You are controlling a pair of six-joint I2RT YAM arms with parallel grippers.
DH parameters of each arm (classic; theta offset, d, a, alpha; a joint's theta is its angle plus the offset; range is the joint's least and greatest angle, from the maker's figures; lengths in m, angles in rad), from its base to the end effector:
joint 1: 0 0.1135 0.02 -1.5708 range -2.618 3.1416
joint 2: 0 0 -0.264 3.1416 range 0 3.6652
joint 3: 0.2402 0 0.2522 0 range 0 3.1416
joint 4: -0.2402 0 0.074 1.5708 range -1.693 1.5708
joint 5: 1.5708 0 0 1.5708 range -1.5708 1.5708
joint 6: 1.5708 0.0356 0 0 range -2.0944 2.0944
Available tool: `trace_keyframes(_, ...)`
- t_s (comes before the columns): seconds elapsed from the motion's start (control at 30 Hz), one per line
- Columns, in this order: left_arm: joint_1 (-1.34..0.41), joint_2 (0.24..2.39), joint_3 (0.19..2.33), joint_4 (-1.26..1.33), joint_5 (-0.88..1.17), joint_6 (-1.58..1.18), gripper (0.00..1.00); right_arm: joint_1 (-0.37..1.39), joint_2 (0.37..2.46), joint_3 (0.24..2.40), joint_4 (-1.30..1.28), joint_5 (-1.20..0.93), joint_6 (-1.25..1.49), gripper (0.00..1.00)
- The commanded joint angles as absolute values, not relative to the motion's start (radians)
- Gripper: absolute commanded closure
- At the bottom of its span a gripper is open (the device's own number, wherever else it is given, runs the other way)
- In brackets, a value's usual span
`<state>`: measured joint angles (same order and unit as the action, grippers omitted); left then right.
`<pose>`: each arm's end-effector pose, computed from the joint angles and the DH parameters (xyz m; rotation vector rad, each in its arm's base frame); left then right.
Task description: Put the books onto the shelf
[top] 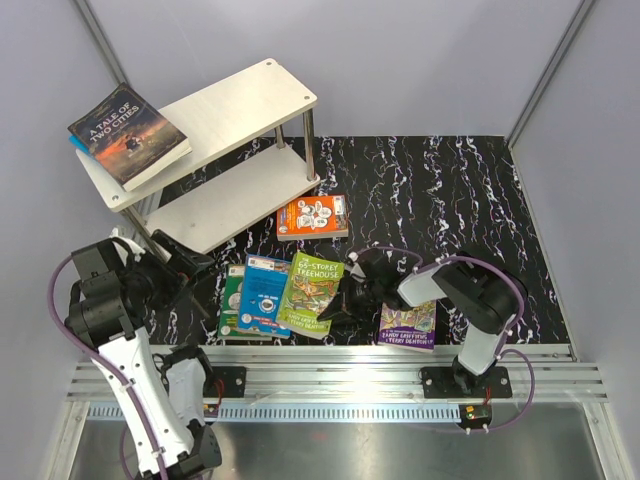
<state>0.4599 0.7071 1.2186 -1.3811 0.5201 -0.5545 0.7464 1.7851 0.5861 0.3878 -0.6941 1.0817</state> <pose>0.0717 0.0157 0.3771 -0.9557 2.1978 -0.6752 0.1981 0.2142 0.0915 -0.0657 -2.7074 -1.4393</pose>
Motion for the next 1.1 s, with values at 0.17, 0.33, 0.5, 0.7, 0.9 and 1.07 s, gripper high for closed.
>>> trace_keyframes(0.17,0.333,0.736,1.158,-1.247,0.506,-0.627,0.01,0.755,1.530,0.604,0.059,-0.517,0.976,1.00)
trace_keyframes(0.33,0.195,0.756,1.079,-1.151,0.471,-0.692,0.01,0.755,1.338,0.785,-0.246,-0.425,0.891,1.00)
trace_keyframes(0.5,0.022,0.772,1.023,-1.025,0.396,-0.775,0.01,0.753,1.322,1.016,-0.391,-0.413,0.833,1.00)
trace_keyframes(0.7,-0.187,0.793,0.922,-0.792,0.419,-0.882,0.01,0.755,1.318,1.140,-0.451,-0.436,0.830,1.00)
trace_keyframes(0.9,-0.388,0.847,0.896,-0.632,0.384,-0.928,0.03,0.753,1.246,1.071,-0.330,-0.480,0.920,1.00)
trace_keyframes(1.07,-0.497,0.908,0.891,-0.575,0.325,-0.939,0.07,0.755,1.180,0.970,-0.157,-0.518,1.028,1.00)
